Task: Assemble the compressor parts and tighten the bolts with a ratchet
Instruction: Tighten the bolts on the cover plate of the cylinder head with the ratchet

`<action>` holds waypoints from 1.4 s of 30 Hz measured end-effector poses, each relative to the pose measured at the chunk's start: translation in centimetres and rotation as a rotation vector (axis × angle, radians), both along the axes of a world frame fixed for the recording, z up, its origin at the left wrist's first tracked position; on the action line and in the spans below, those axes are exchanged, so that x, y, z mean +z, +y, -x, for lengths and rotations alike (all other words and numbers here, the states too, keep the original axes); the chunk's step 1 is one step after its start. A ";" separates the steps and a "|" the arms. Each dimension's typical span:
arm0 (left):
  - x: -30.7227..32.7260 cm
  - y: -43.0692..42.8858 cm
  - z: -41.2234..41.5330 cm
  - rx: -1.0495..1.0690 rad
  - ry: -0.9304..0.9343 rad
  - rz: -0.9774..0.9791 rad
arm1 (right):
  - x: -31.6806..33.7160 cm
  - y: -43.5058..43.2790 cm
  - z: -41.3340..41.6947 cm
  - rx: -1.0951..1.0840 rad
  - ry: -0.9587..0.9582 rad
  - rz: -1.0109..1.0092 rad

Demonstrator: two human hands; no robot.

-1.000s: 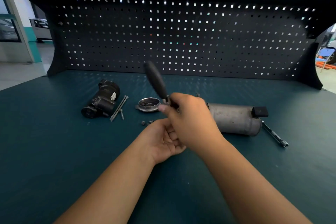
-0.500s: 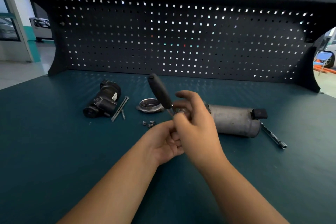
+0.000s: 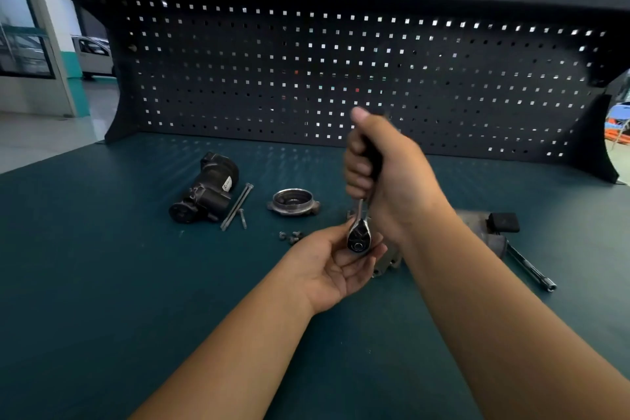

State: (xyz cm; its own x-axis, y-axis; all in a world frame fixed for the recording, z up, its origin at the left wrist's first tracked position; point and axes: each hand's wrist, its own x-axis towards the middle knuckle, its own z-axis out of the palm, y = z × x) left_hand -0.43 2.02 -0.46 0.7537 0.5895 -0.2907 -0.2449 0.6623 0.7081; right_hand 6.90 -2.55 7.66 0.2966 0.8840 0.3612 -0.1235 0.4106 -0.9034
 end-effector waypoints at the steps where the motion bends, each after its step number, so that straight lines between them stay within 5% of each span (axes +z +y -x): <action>1: 0.1 -0.1 0.0 -0.011 -0.008 0.017 | 0.0 -0.1 -0.4 -0.033 0.086 -0.013; 12: -0.2 -0.2 0.3 -0.100 0.016 -0.005 | -4.9 -3.2 -4.1 -0.350 1.173 -0.102; 16: -0.4 -0.2 0.0 -0.059 0.063 -0.010 | -6.1 -3.3 -4.4 -0.350 1.257 -0.102; 19: -0.3 -0.1 -0.1 -0.041 0.052 0.012 | -4.3 -2.7 -3.9 -0.332 0.984 -0.149; 21: -0.3 0.0 -0.1 -0.044 0.037 0.017 | -2.9 -2.1 -2.8 -0.345 0.642 -0.174; 27: -0.8 0.1 0.3 -0.009 0.016 -0.021 | -1.2 0.4 3.8 -0.378 -0.920 0.026; 30: -0.8 0.1 0.3 0.028 -0.032 0.055 | -1.7 1.1 4.7 -0.246 -1.053 0.111; 32: -0.7 0.1 0.2 -0.015 -0.016 0.004 | -1.4 0.8 3.9 -0.279 -0.838 0.067; 36: -0.4 0.2 0.2 -0.071 0.000 -0.019 | -1.0 -0.8 0.9 -0.307 -0.003 -0.076; 42: -0.4 0.1 0.4 -0.128 -0.031 -0.064 | -2.1 -2.1 -1.9 -0.275 0.750 -0.146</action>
